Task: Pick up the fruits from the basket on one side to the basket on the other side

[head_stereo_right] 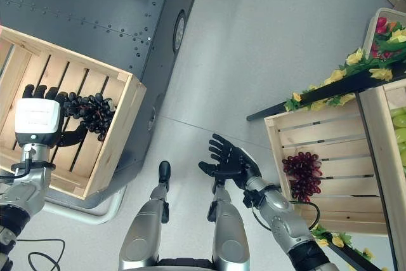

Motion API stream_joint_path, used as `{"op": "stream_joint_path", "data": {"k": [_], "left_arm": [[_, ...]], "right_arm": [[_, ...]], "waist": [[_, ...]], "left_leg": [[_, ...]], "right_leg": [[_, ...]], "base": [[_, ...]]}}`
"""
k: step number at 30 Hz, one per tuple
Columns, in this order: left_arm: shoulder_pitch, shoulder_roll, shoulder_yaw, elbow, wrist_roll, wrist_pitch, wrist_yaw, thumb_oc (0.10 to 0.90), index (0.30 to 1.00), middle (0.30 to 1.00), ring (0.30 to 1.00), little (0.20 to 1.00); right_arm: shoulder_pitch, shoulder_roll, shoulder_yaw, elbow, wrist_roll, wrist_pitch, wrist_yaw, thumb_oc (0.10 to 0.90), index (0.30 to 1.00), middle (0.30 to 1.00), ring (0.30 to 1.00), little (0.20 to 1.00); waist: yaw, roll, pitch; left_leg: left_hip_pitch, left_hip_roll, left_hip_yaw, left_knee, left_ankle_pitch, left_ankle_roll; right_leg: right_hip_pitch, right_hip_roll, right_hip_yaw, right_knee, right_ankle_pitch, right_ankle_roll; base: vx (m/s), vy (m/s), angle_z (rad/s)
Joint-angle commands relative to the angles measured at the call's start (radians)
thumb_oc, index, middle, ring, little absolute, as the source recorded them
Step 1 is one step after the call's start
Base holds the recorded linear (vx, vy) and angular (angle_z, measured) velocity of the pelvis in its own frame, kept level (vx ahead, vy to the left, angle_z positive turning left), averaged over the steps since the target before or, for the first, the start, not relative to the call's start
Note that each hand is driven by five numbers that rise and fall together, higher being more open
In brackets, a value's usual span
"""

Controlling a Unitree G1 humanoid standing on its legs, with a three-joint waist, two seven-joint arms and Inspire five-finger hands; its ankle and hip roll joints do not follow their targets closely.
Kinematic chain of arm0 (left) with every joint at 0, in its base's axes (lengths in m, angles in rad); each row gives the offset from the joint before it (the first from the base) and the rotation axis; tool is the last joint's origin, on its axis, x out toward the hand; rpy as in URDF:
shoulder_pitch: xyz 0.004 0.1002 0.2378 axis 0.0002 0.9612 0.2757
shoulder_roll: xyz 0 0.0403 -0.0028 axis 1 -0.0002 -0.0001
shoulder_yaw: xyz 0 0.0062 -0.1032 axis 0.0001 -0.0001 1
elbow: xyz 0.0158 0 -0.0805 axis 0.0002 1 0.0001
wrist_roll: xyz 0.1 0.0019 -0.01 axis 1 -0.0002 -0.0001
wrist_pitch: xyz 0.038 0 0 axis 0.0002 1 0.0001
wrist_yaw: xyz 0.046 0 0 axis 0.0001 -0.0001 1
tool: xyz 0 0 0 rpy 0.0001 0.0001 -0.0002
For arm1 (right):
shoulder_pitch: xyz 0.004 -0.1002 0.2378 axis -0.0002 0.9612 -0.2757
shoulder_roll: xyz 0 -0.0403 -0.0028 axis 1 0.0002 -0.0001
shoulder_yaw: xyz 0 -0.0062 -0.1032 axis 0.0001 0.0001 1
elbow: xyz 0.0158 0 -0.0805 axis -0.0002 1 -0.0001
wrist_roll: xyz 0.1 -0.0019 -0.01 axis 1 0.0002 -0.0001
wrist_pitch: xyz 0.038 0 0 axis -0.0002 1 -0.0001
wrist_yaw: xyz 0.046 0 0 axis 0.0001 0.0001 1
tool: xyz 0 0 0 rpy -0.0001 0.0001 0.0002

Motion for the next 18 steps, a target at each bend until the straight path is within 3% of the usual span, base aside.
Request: {"op": "stream_joint_path", "data": {"k": [1,8,18], "left_arm": [[-0.073,0.062,0.014,0.033,0.036,0.077,0.02,0.8,0.9,0.9,0.9,0.9],[-0.151,0.072,-0.044,0.059,0.052,0.117,-0.079,0.8,0.9,0.9,0.9,0.9],[-0.24,0.082,-0.103,0.108,0.066,0.15,-0.139,0.8,0.9,0.9,0.9,0.9]], "right_arm": [[0.006,-0.059,-0.028,-0.106,0.008,-0.031,0.018,0.8,0.9,0.9,0.9,0.9],[-0.03,-0.066,-0.019,-0.104,0.024,-0.028,-0.011,0.8,0.9,0.9,0.9,0.9],[-0.058,-0.073,-0.014,-0.087,0.032,-0.035,-0.021,0.8,0.9,0.9,0.9,0.9]], "waist": [[-0.017,0.008,-0.04],[-0.024,0.006,-0.014],[-0.039,0.002,-0.004]], "left_leg": [[-0.031,-0.069,0.053,0.055,-0.042,0.009],[-0.074,-0.07,0.066,0.094,-0.044,0.013],[-0.133,-0.072,0.08,0.129,-0.044,0.015]], "right_leg": [[-0.098,0.004,0.002,0.204,-0.074,0.042],[-0.139,0.004,0.013,0.227,-0.065,0.045],[-0.191,0.002,0.031,0.232,-0.045,0.052]], "base": [[0.0,0.0,0.0],[0.0,0.016,0.0],[0.0,0.014,-0.01]]}}
